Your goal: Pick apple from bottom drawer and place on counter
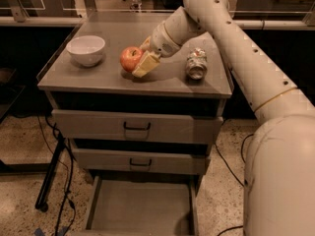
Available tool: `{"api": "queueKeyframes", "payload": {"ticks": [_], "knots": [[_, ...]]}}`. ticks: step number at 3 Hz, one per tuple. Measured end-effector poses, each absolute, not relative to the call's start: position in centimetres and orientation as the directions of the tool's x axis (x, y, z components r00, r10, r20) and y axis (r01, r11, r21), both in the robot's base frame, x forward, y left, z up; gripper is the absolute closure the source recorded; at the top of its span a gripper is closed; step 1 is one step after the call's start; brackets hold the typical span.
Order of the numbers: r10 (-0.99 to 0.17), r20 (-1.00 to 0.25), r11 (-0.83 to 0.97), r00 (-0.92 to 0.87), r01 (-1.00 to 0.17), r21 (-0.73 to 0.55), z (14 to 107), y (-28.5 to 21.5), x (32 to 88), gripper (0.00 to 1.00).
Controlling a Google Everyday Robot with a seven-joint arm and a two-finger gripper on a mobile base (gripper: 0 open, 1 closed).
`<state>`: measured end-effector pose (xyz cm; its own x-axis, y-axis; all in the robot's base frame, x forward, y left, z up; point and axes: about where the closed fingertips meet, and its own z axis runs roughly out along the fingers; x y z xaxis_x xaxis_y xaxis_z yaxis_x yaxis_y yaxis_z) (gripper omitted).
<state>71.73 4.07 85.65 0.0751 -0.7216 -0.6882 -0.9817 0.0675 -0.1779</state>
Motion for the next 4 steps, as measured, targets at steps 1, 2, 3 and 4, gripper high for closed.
{"api": "queueKeyframes", "payload": {"ticks": [1, 2, 3, 4], "knots": [[-0.741, -0.669, 0.070, 0.056, -0.985, -0.160, 85.2, 3.6, 72.0, 1.00], [-0.762, -0.646, 0.079, 0.030, -0.987, -0.139, 84.9, 2.9, 72.8, 1.00], [-0.775, -0.631, 0.083, 0.017, -0.988, -0.129, 84.7, 2.6, 73.3, 1.00], [-0.777, -0.629, 0.078, 0.009, -0.991, -0.110, 84.1, 2.8, 73.8, 1.00]]}}
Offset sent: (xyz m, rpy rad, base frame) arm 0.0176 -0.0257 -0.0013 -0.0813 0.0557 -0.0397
